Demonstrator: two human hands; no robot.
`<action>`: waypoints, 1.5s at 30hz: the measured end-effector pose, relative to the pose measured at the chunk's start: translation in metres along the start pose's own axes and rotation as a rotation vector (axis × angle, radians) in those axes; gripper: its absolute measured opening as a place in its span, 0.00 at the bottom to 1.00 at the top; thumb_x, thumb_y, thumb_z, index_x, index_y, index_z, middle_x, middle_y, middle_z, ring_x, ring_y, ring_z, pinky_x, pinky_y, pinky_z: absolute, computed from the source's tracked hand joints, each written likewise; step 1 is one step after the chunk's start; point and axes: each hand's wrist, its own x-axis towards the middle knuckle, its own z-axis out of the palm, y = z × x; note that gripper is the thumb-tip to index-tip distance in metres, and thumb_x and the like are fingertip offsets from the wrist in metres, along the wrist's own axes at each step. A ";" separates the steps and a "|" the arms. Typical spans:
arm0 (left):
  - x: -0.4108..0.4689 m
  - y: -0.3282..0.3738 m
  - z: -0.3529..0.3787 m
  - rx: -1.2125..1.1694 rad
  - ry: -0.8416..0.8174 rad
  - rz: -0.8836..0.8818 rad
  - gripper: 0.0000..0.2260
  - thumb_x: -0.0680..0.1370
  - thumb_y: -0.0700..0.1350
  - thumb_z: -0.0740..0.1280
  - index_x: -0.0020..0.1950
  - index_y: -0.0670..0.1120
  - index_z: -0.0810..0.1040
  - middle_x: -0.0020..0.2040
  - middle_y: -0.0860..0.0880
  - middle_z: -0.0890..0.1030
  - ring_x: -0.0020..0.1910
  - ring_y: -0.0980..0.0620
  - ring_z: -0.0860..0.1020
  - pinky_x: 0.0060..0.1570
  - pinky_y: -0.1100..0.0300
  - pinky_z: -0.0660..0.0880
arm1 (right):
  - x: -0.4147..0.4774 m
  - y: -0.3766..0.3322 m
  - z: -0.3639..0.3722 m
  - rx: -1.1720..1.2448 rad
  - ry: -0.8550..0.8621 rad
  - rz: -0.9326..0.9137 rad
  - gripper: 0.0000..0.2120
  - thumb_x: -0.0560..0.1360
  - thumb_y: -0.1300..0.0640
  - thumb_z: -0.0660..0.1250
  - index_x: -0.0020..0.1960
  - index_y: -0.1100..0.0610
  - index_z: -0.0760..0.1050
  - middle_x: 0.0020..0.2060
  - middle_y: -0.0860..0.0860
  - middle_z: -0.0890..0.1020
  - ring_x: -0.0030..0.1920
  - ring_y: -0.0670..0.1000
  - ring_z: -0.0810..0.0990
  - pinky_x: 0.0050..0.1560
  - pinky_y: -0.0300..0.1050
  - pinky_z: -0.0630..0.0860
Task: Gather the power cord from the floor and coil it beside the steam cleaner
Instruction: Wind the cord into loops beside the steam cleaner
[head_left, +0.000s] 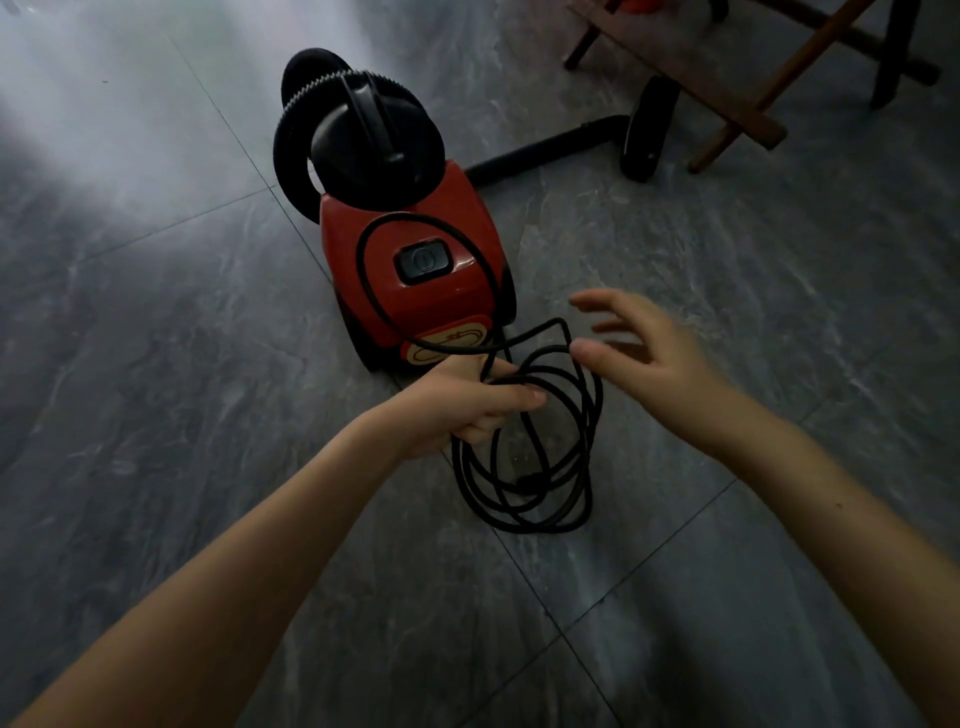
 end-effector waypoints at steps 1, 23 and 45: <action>0.000 0.001 0.002 0.027 -0.023 -0.008 0.08 0.76 0.44 0.72 0.37 0.53 0.84 0.24 0.55 0.66 0.21 0.58 0.62 0.19 0.66 0.59 | 0.002 -0.003 0.001 -0.027 0.015 -0.071 0.17 0.79 0.51 0.65 0.67 0.51 0.73 0.64 0.47 0.75 0.64 0.44 0.73 0.64 0.41 0.71; -0.012 -0.003 -0.031 0.072 0.172 0.083 0.13 0.76 0.45 0.72 0.53 0.36 0.80 0.26 0.53 0.67 0.23 0.56 0.62 0.21 0.64 0.59 | -0.011 0.061 -0.041 -0.027 0.483 -0.076 0.09 0.82 0.60 0.59 0.44 0.57 0.71 0.37 0.61 0.73 0.34 0.52 0.73 0.33 0.35 0.76; -0.017 0.002 -0.038 0.117 0.226 0.073 0.05 0.77 0.44 0.71 0.50 0.46 0.84 0.26 0.52 0.65 0.23 0.56 0.61 0.21 0.64 0.59 | -0.002 0.071 -0.027 -0.554 0.382 -0.072 0.25 0.76 0.62 0.65 0.71 0.61 0.66 0.66 0.61 0.74 0.66 0.61 0.73 0.68 0.52 0.67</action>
